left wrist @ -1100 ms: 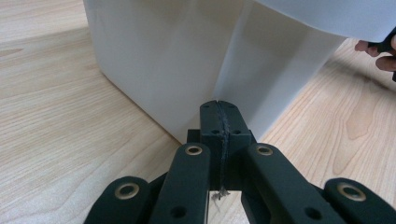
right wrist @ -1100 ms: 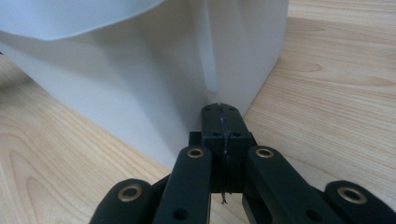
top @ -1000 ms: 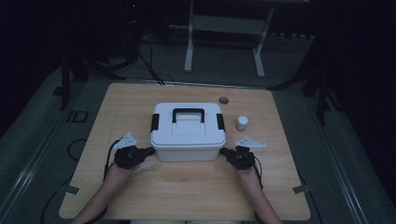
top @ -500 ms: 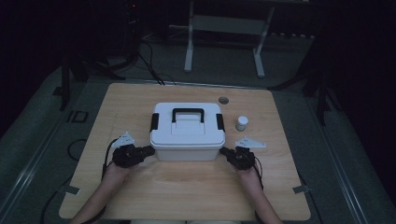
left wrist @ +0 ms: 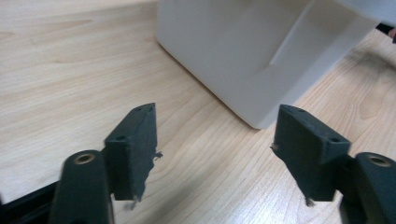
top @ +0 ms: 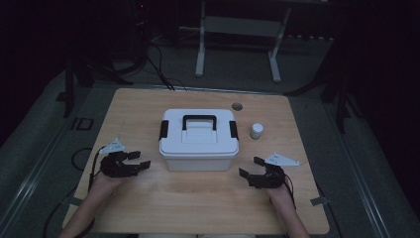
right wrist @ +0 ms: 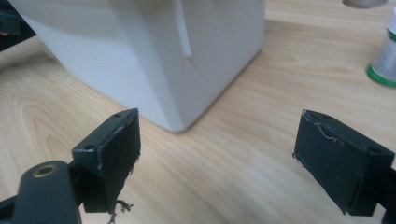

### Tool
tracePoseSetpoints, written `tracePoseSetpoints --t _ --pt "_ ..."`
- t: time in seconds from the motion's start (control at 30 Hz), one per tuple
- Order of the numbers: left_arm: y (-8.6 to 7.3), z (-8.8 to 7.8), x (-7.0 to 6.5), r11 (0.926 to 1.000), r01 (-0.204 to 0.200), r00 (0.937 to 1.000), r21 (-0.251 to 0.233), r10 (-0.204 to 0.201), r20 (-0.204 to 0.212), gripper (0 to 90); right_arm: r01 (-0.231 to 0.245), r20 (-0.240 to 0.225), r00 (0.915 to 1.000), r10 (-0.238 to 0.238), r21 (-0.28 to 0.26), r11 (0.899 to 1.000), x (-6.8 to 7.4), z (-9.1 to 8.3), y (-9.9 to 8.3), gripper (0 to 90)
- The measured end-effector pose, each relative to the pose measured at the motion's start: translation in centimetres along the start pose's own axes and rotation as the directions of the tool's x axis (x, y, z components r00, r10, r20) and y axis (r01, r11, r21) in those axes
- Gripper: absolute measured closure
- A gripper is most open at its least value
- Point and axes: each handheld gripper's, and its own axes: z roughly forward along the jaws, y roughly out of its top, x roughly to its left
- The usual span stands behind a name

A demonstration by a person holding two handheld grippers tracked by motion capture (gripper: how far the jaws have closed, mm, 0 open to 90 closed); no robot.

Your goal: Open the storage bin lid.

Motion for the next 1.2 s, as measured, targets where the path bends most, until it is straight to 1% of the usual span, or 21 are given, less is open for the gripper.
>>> tracePoseSetpoints --t 0.03,0.07,0.13,0.27,0.3,0.37,0.43,0.63,0.67,0.7,0.77,0.8,0.87,0.9,0.93,0.97,1.03,1.1,1.13,1.17,1.2 --pt "0.2 -0.2 0.1 1.0 -0.006 1.0 0.001 0.006 0.005 29.9 -0.032 -0.001 0.9995 0.032 0.008 0.999 -0.3 -0.8 -0.5 14.3" --pt "0.5 -0.3 0.1 0.9999 -0.014 0.9999 0.002 0.014 0.001 29.9 -0.035 0.011 0.9993 0.035 0.007 0.999 -0.4 -1.1 -0.7 14.4" --pt "1.2 -0.6 0.1 0.9997 -0.026 0.9996 -0.001 0.026 0.011 29.9 -0.035 0.032 0.9989 0.035 0.018 0.999 -0.7 -1.7 -1.1 14.4" --pt "3.0 -0.9 -0.1 0.9984 -0.055 0.9984 -0.016 0.055 0.013 29.9 -0.066 0.055 0.9964 0.065 0.02 0.998 -1.3 -2.6 -1.7 14.4" --pt "3.4 -1.0 -0.2 0.9979 -0.061 0.9977 -0.021 0.062 0.028 30.0 -0.071 0.061 0.9957 0.07 0.018 0.997 -1.5 -2.7 -1.8 14.4" --pt "4.4 -1.0 -0.3 0.9967 -0.073 0.9967 -0.035 0.074 0.033 30.0 -0.076 0.067 0.995 0.075 0.017 0.997 -1.7 -2.9 -2.0 14.4" --pt "5.4 -1.1 -0.4 0.9956 -0.086 0.9956 -0.037 0.087 0.035 29.9 -0.08 0.076 0.994 0.079 0.019 0.997 -1.8 -2.9 -2.0 14.4" --pt "8.3 -1.0 -1.0 0.9903 -0.122 0.9895 -0.066 0.126 0.07 31.0 -0.078 0.07 0.9946 0.076 0.027 0.997 -1.8 -2.8 -2.2 14.4" --pt "8.8 -0.8 -1.2 0.9894 -0.129 0.9877 -0.068 0.134 0.08 31.2 -0.08 0.069 0.9946 0.078 0.025 0.997 -1.8 -2.8 -2.2 14.4" --pt "9.2 -0.6 -1.4 0.9879 -0.14 0.9867 -0.067 0.145 0.073 31.3 -0.079 0.068 0.9947 0.077 0.025 0.997 -1.8 -2.8 -2.2 14.4" --pt "10.1 -0.2 -1.8 0.9852 -0.157 0.9833 -0.069 0.162 0.082 31.3 -0.079 0.069 0.9946 0.077 0.025 0.997 -1.8 -2.8 -2.3 14.4" --pt "10.6 0.0 -2.0 0.9838 -0.165 0.9826 -0.069 0.17 0.074 31.7 -0.081 0.068 0.9946 0.079 0.023 0.996 -1.9 -2.8 -2.3 14.4" --pt "11.5 0.6 -2.3 0.9821 -0.175 0.9796 -0.069 0.181 0.087 31.9 -0.083 0.067 0.9944 0.081 0.021 0.996 -1.9 -2.8 -2.3 14.4" --pt "12.0 0.8 -2.5 0.9805 -0.184 0.9786 -0.067 0.19 0.08 31.9 -0.085 0.066 0.9943 0.083 0.021 0.996 -1.9 -2.9 -2.4 14.4" --pt "12.4 1.1 -2.7 0.9797 -0.189 0.9773 -0.067 0.194 0.084 31.9 -0.089 0.067 0.9939 0.088 0.02 0.996 -1.9 -2.9 -2.4 14.4" --pt "12.4 1.1 -2.7 0.9797 -0.189 0.9773 -0.067 0.194 0.084 32.0 -0.089 0.067 0.9939 0.088 0.02 0.996 -1.9 -2.9 -2.4 14.4" --pt "13.5 2.1 -3.2 0.9754 -0.213 0.9719 -0.058 0.217 0.09 32.3 -0.081 0.067 0.9946 0.08 0.024 0.996 -1.9 -2.8 -2.4 14.4" --pt "14.3 2.8 -3.5 0.9742 -0.22 0.97 -0.051 0.224 0.095 32.3 -0.079 0.065 0.9949 0.077 0.023 0.997 -1.9 -2.8 -2.4 14.4" --pt "14.6 3.1 -3.6 0.9747 -0.218 0.9688 -0.049 0.222 0.11 32.4 -0.08 0.063 0.9949 0.078 0.024 0.996 -1.8 -2.8 -2.5 14.4" --pt "14.9 3.5 -3.7 0.9734 -0.225 0.9672 -0.044 0.228 0.111 32.4 -0.081 0.063 0.9949 0.079 0.025 0.996 -1.8 -2.8 -2.5 14.4" --pt "15.2 3.8 -3.9 0.9714 -0.234 0.9661 -0.042 0.237 0.103 33.9 -0.081 0.062 0.9949 0.079 0.024 0.996 -1.9 -2.8 -2.5 14.4"
